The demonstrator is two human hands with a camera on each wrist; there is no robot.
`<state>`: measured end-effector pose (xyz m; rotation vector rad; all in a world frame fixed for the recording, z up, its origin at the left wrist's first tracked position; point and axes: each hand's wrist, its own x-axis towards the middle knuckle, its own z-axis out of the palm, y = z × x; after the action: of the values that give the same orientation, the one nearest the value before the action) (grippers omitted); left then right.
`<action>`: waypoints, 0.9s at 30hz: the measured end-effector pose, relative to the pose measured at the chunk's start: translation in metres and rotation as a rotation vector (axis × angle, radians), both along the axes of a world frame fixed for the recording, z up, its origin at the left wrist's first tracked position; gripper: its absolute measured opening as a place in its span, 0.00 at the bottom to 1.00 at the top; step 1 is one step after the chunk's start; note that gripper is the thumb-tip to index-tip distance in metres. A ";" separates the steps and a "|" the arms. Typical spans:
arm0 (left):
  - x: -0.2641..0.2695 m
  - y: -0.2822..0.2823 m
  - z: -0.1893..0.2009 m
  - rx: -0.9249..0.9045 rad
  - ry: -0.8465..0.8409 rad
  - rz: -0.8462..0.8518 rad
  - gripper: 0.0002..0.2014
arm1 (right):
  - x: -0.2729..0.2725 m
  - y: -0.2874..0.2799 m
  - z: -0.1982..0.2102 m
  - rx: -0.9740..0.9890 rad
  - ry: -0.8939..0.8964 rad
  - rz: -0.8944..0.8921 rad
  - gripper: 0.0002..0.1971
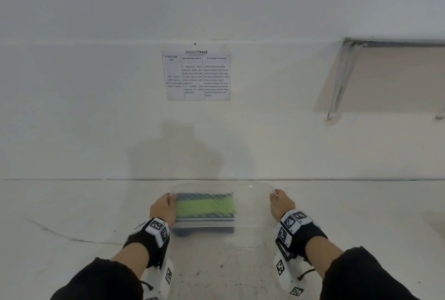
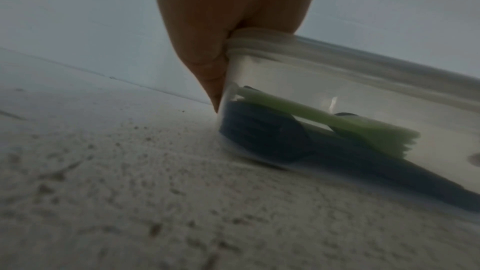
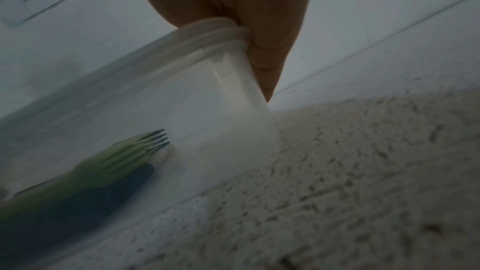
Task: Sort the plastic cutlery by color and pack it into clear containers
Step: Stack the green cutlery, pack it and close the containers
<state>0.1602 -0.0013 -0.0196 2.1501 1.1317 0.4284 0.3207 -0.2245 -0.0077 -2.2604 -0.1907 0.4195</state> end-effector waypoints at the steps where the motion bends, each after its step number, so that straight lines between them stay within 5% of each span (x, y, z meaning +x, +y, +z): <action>1: 0.001 0.001 -0.002 0.004 0.002 -0.001 0.17 | 0.000 0.001 -0.002 -0.001 -0.011 -0.002 0.23; 18: -0.006 -0.007 -0.002 0.011 -0.058 0.020 0.21 | -0.012 -0.006 -0.008 0.096 -0.009 0.023 0.24; 27: -0.015 -0.020 -0.004 -0.028 -0.029 0.063 0.19 | -0.016 -0.027 0.001 -0.066 0.068 0.163 0.27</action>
<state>0.1454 -0.0214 -0.0238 2.0822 1.1852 0.4673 0.3052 -0.2515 -0.0071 -2.2999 -0.3313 0.5961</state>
